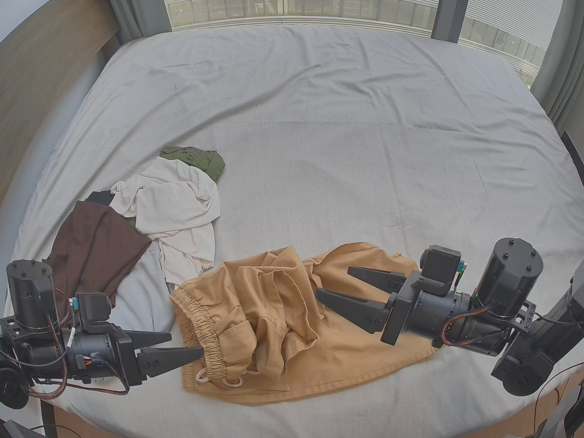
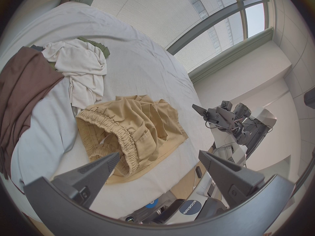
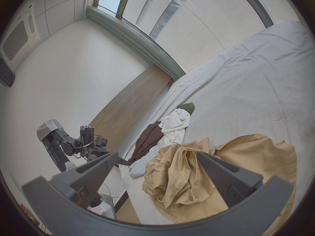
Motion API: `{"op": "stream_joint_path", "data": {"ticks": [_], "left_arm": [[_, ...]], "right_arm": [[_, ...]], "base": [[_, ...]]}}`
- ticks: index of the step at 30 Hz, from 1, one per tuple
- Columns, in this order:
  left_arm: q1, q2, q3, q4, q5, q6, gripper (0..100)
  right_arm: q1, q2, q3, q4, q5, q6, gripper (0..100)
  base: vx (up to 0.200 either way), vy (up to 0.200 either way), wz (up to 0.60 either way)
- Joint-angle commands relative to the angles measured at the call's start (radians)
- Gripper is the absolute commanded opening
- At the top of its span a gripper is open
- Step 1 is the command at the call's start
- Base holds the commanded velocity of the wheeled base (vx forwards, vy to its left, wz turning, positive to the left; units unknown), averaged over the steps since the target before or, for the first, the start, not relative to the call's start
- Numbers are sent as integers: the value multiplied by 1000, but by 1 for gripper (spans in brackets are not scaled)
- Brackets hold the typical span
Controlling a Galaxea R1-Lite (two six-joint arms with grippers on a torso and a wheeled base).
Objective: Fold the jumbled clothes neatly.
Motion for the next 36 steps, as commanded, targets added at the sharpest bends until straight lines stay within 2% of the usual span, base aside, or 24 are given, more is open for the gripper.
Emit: {"op": "stream_joint_path", "data": {"ticks": [1,17,30,36], "left_arm": [[0,28,6,-1,-1,-2,100],[-1,219,26,-122,-19,0,100],[-7,395,12,-288,-15,-26,100],[-39,487,-6,-386,-4,-46,100]], "right_arm": [[0,3,1,0,0,-1,100],[-3,14,2,0,0,-1,100],[-18,9,-1,-2,0,-2,100],[-26,9,2,-2,0,-2,100]], "base": [[0,0,0],[0,0,0],[0,0,0],[0,0,0]]}}
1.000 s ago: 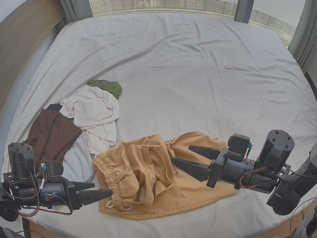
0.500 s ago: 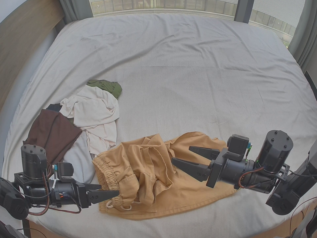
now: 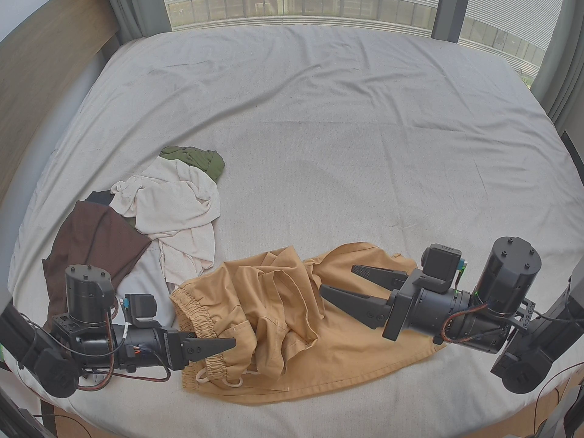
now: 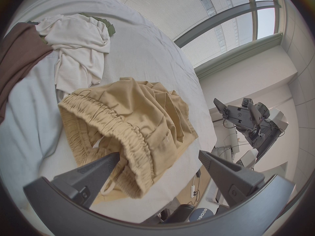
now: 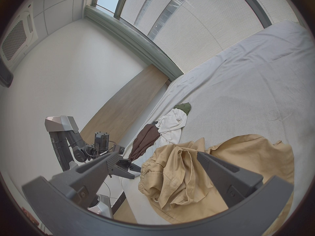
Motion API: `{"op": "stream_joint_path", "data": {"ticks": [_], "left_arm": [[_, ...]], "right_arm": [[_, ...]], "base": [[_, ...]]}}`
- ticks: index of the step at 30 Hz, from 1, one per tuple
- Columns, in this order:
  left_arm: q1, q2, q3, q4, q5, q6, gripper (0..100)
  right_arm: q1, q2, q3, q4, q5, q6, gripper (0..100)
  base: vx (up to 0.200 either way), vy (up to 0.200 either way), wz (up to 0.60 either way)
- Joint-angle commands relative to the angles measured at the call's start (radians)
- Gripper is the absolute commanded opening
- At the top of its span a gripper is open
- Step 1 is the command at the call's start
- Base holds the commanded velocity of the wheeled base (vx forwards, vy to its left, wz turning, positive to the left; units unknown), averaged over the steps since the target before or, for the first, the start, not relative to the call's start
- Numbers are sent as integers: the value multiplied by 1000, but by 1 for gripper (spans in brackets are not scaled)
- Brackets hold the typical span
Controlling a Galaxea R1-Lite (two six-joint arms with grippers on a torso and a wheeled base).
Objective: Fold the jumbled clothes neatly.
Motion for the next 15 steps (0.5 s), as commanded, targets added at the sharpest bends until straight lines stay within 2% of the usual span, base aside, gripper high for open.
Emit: {"op": "stream_joint_path", "data": {"ticks": [1,5,7,11,15], "left_arm": [[-33,95,-14,-49,12,-14,100],[-67,126,-18,-104,39,-49,100],[-102,157,-31,-149,90,-90,100],[-116,211,-51,-230,167,-95,100],[-116,230,-37,-318,181,-109,100]], "right_arm": [[-4,-1,2,0,0,0,100],[-5,-1,4,0,0,0,100],[-5,-1,4,0,0,0,100],[-5,-3,4,0,0,0,100],[-5,-6,5,0,0,0,100]], "base": [[0,0,0],[0,0,0],[0,0,0],[0,0,0],[0,0,0]]}}
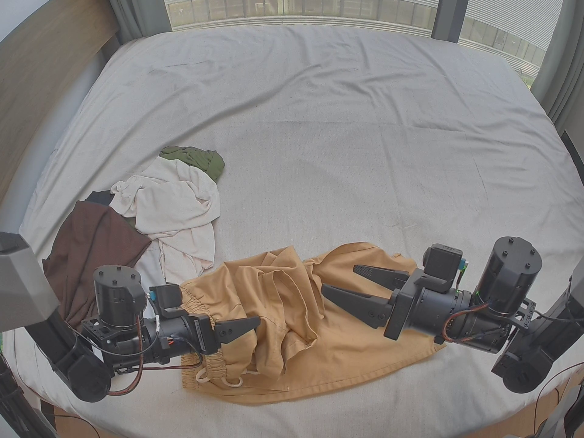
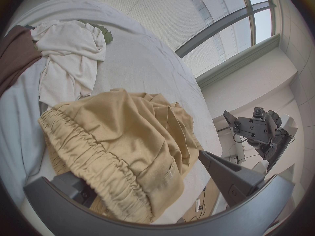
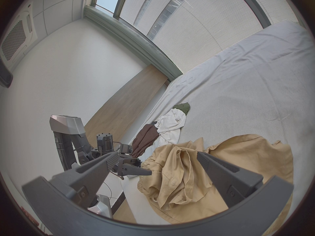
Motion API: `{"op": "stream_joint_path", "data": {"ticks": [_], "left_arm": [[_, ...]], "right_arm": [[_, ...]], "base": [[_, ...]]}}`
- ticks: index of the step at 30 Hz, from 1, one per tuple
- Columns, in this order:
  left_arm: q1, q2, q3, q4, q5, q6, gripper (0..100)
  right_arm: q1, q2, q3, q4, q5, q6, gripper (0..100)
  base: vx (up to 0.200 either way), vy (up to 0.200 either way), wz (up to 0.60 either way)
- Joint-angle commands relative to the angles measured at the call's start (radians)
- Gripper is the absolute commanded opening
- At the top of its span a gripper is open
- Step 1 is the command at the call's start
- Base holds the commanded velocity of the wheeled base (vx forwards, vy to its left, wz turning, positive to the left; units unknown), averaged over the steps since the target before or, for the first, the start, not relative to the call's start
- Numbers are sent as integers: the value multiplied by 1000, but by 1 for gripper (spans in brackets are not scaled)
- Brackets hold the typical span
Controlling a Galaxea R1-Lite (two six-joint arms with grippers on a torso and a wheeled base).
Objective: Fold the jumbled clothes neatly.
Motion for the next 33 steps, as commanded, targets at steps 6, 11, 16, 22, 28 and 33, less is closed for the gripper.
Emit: {"op": "stream_joint_path", "data": {"ticks": [6,11,16,22,28,33], "left_arm": [[-6,42,40,-101,13,-50,0],[-6,42,66,-147,13,-50,0],[4,47,96,-210,13,-44,0],[47,16,103,-357,52,-41,0],[73,-170,57,-346,10,-53,0],[73,-222,62,-346,7,-56,0]], "right_arm": [[1,-2,0,1,1,0,100],[1,-1,1,0,1,0,100],[1,-1,1,0,1,0,100],[11,1,1,1,1,1,100],[65,35,1,0,1,3,100],[99,81,-48,-2,1,1,100]], "base": [[0,0,0],[0,0,0],[0,0,0],[0,0,0],[0,0,0],[0,0,0]]}}
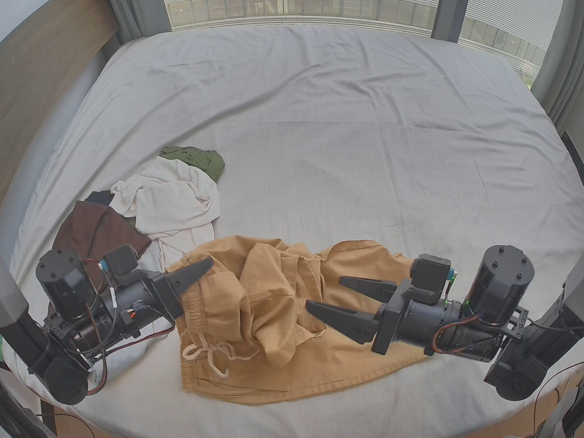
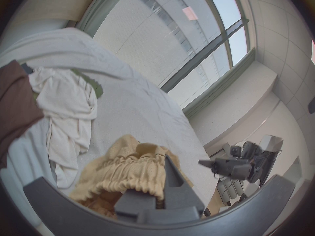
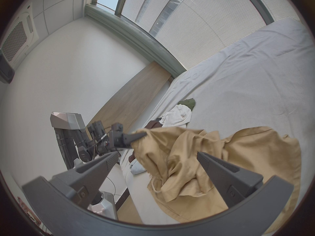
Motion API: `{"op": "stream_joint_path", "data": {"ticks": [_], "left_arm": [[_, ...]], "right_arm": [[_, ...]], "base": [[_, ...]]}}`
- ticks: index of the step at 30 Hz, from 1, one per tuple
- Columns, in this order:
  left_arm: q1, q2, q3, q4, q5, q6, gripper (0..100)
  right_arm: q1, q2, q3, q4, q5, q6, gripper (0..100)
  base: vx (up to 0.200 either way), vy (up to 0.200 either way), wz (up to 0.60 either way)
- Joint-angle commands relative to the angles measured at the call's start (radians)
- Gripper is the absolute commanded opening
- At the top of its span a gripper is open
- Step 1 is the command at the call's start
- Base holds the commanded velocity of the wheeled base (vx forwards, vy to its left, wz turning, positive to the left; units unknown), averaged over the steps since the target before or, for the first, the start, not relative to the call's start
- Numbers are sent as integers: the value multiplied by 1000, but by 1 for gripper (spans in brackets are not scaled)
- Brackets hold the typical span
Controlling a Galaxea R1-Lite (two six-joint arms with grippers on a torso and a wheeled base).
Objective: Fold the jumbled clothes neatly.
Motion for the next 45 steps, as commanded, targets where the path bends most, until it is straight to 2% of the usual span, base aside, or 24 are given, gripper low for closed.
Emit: {"op": "stream_joint_path", "data": {"ticks": [1,5,10,13,20,24,26,31,40,45], "left_arm": [[11,-112,-8,2,-7,-3,0],[14,-98,20,2,-9,0,0],[20,-75,36,1,-14,3,0],[42,-49,38,1,-14,14,0],[54,11,39,1,-4,75,0],[54,83,41,1,17,181,0],[54,102,39,1,26,206,0],[53,109,41,1,29,209,0],[53,112,39,1,29,207,0],[54,114,38,1,29,207,0]], "right_arm": [[49,73,-66,7,1,0,100],[34,157,-155,41,-15,1,100],[3,254,-245,52,-117,1,100],[-5,303,-247,39,-151,1,100],[6,340,-239,24,-151,6,100],[14,357,-239,19,-150,7,100],[20,360,-239,5,-150,7,100],[41,352,-219,-51,-148,7,100],[115,353,-178,-60,-144,7,100],[120,358,-178,-68,-144,7,100]], "base": [[0,0,0],[0,0,0],[0,0,0],[0,0,0],[0,0,0],[0,0,0],[0,0,0],[0,0,0],[0,0,0],[0,0,0]]}}
